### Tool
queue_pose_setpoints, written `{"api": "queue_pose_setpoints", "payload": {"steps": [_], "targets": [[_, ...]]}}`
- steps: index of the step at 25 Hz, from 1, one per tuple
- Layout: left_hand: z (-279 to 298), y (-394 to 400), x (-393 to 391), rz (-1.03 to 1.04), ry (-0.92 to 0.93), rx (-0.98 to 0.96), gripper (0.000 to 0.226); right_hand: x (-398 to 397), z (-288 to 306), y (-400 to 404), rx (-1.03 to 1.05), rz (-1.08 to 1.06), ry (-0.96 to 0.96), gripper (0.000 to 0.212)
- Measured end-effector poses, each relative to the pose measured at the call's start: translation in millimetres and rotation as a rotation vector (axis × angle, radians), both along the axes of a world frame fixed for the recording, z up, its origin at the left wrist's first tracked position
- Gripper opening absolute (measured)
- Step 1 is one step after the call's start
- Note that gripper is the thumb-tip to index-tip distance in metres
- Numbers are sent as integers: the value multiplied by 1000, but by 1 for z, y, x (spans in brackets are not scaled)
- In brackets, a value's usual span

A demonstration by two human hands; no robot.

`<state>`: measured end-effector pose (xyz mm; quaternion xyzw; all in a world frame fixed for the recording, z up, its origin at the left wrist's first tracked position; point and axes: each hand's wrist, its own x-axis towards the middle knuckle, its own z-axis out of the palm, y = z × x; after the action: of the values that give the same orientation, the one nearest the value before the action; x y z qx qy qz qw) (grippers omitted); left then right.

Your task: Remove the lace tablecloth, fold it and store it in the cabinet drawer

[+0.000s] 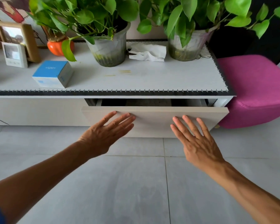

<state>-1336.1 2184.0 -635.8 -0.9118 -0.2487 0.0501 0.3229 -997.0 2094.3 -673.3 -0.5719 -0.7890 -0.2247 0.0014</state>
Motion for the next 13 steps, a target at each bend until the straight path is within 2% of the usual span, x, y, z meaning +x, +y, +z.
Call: {"api": "queue_pose_setpoints", "payload": {"steps": [9, 13], "targets": [[11, 34, 2, 137, 48, -38, 80, -6, 11, 42, -101, -109, 14, 91], [13, 26, 4, 208, 20, -165, 80, -10, 21, 39, -202, -139, 90, 91]]}}
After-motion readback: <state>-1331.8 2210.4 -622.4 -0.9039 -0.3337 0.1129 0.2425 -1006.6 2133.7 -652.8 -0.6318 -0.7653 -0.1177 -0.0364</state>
